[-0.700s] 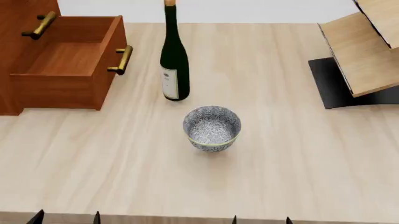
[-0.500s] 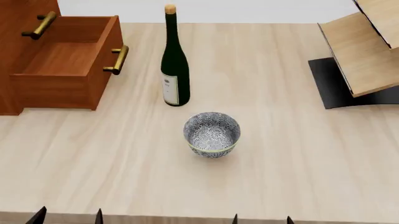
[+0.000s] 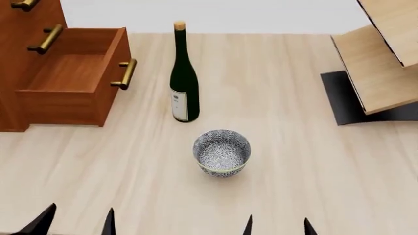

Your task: Close the bottom drawer of the cabinet and open the top drawer.

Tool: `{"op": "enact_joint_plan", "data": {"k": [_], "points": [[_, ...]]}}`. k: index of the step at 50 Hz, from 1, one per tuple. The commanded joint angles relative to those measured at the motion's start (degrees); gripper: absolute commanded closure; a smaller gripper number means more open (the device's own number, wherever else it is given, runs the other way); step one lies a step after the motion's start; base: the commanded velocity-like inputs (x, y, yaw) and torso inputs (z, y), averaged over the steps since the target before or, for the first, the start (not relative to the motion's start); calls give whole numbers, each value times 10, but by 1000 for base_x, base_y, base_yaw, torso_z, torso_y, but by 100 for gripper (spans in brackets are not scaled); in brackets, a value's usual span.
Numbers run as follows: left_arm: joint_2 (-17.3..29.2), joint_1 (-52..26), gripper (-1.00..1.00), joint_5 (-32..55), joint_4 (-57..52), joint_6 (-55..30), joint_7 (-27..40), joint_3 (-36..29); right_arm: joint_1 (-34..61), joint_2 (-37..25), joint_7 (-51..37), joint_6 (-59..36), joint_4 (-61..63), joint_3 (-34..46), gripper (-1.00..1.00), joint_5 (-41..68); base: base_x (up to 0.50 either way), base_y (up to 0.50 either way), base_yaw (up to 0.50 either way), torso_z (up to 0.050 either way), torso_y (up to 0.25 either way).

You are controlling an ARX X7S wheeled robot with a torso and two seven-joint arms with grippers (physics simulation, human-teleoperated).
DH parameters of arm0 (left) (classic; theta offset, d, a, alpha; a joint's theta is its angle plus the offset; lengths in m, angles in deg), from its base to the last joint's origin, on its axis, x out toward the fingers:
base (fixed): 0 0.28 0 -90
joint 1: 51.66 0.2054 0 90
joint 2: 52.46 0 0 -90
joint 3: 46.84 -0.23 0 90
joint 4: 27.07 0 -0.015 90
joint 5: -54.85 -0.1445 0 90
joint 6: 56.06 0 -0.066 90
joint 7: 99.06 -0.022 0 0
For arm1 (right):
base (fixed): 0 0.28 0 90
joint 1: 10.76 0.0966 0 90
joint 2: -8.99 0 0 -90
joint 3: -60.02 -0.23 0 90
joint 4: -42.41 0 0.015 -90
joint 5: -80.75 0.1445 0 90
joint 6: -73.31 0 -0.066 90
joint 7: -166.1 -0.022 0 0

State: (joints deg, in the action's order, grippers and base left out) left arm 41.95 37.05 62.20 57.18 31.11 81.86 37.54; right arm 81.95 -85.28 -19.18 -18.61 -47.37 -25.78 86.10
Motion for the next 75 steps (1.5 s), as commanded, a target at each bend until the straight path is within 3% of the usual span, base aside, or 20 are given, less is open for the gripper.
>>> {"op": "enact_joint_plan", "data": {"k": [1,24,33,56,75], "points": [[10,4,-100,4,-31,-10,14,-11,0,-9,-10,-6,10,8,-100,10,0,0,0,50,0],[55,-72,-100,-22,-104,-40,29,-25,52,-41,-33,-104,77,7,-100,27,0,0,0,50,0],[75,-143,-100,22,-212,-134,29,5,91,-55,-38,-173,112,6,-100,37,0,0,0,47,0],[118,-302,-100,93,-318,-290,25,51,203,-76,-48,-330,157,7,-100,65,0,0,0,1,0],[138,-371,-100,97,-325,-328,31,53,275,-84,-33,-377,157,11,-100,91,0,0,0,0,0]]}}
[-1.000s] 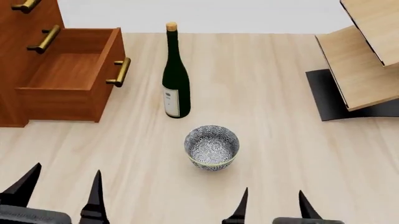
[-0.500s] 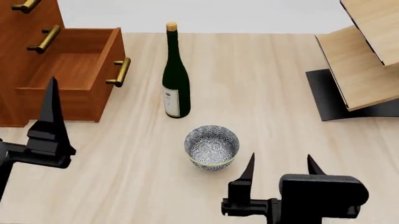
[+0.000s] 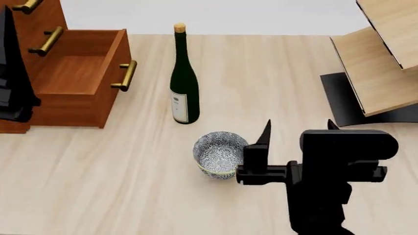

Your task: Close the bottom drawer of the cabinet and open the top drawer.

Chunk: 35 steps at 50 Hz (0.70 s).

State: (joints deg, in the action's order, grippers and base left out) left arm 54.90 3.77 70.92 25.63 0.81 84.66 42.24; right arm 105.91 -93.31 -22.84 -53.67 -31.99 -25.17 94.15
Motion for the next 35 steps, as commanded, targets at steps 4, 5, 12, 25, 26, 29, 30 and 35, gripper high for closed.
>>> {"op": "enact_joint_plan", "data": {"k": [4,5,12,25,26,29,30,35], "points": [[10,-44,-100,12,-13,-31,6,7,40,-5,4,-30,9,11,-100,10,0,0,0,0,0],[11,-45,-100,10,-13,-31,6,6,42,-8,6,-34,8,17,-100,8,0,0,0,0,0],[16,-50,-100,-3,-15,-30,17,1,39,-9,3,-35,12,23,-100,6,0,211,0,0,0],[14,-60,-100,2,-27,-49,31,6,30,-12,1,-32,16,24,-100,10,0,498,0,0,0],[13,-61,-100,2,-27,-50,32,6,30,-12,1,-31,16,24,-100,10,0,500,0,0,0],[12,-60,-100,3,-25,-50,34,6,26,-14,1,-28,16,25,-100,10,0,500,0,0,0],[13,-60,-100,2,-25,-50,34,5,24,-15,1,-25,15,24,-100,10,0,500,0,0,0],[14,-61,-100,-1,-23,-50,36,0,21,-15,2,-18,9,26,-100,10,0,500,0,0,0]]}}
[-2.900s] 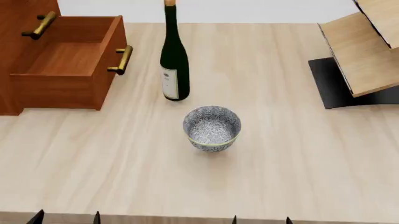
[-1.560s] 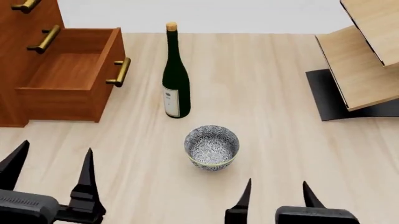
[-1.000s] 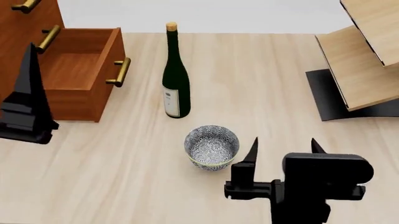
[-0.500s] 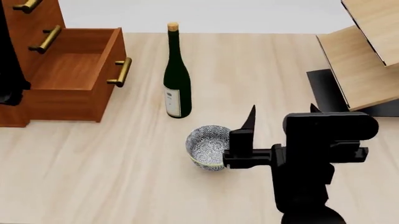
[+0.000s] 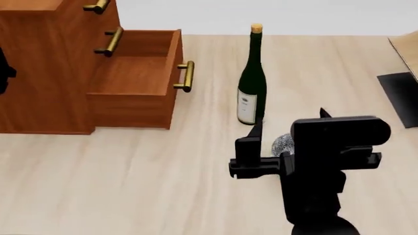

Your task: Close the bottom drawer of the cabinet and open the top drawer.

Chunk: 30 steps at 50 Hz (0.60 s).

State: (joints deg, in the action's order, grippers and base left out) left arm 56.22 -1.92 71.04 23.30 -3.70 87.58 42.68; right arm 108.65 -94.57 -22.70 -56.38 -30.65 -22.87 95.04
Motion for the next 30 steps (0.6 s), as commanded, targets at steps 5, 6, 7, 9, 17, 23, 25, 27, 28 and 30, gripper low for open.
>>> {"op": "enact_joint_plan", "data": {"k": [5,6,7,9,17,23,25,27,28,30], "points": [[4,-6,-100,-1,-5,-12,8,-6,-7,-4,1,7,-2,5,-100,3,0,500,0,0,0],[4,-7,-100,-1,-8,-14,10,-5,-9,-4,2,7,1,2,-100,7,0,500,0,0,0],[4,-7,-100,0,-9,-16,10,-5,-10,-4,2,7,3,0,-100,8,0,500,0,0,0],[5,-7,-100,0,-10,-17,11,-5,-10,-6,1,5,7,2,-100,7,0,500,0,0,0],[7,-7,-100,0,-13,-17,14,-5,-11,-9,0,6,11,3,-100,10,0,500,0,0,0],[9,-9,-100,0,-13,-19,16,-7,-13,-10,-1,9,9,4,-100,11,0,500,0,0,0],[9,-10,-100,2,-13,-20,16,-7,-13,-10,-1,9,9,3,-100,12,0,500,0,0,0],[10,-8,-100,2,-14,-20,16,-8,-13,-10,-2,9,8,3,-100,13,0,500,0,0,0],[9,-8,-100,3,-13,-19,16,-8,-12,-10,-2,9,7,3,-100,14,0,500,0,0,0],[11,-9,-100,2,-12,-19,16,-9,-13,-10,-3,11,6,1,-100,15,0,500,0,0,0]]}}
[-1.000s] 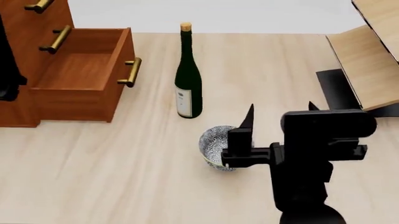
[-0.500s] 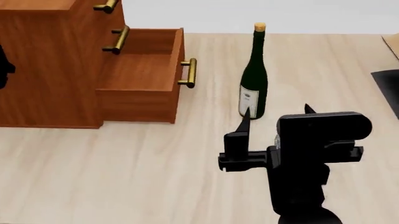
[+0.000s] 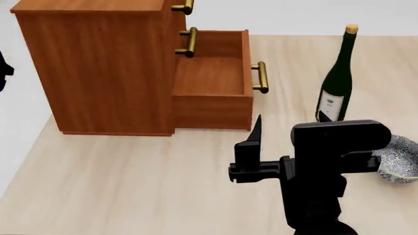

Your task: Close the bottom drawer of the cabinet and open the top drawer.

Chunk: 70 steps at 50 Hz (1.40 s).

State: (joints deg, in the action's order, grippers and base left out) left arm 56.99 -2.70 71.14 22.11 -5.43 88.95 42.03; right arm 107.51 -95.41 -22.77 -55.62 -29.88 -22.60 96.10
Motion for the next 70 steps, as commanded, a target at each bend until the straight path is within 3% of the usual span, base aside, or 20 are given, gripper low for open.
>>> {"op": "enact_joint_plan", "data": {"k": [1,18,64,70], "points": [[3,-1,-100,2,-1,-2,2,-3,-1,-1,-3,2,0,-2,-100,5,0,500,0,0,0],[-1,-7,-100,13,4,-8,8,4,-6,-1,-8,5,-1,-10,-100,14,15,94,0,0,0],[4,-17,-100,35,-12,-19,19,11,-12,-8,-21,4,10,-11,-100,30,497,0,0,0,0],[5,-17,-100,36,-12,-19,20,11,-10,-9,-21,5,11,-10,-100,33,-11,0,0,0,2]]}}
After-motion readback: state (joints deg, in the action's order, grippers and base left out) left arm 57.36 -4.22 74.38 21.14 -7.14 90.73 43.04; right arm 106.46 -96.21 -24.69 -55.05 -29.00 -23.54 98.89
